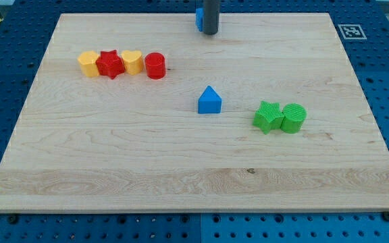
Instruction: Locate your arm at the right side of the red circle
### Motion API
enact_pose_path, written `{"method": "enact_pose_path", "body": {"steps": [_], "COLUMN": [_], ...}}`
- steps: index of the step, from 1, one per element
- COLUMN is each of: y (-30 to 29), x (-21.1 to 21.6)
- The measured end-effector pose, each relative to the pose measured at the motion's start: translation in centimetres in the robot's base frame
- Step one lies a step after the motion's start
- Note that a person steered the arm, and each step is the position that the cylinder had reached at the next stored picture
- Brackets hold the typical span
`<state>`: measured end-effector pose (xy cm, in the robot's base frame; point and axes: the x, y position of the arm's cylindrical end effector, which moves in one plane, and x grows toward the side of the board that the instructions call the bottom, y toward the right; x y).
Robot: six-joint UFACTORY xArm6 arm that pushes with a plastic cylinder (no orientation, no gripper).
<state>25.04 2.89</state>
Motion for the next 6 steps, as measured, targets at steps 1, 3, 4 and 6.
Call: {"method": "enact_pose_path", "body": {"steps": [1, 3, 4, 6], "y": [0.0, 0.0, 0.0, 1.5], "x": [4.0, 10.9, 11.0, 11.0]}}
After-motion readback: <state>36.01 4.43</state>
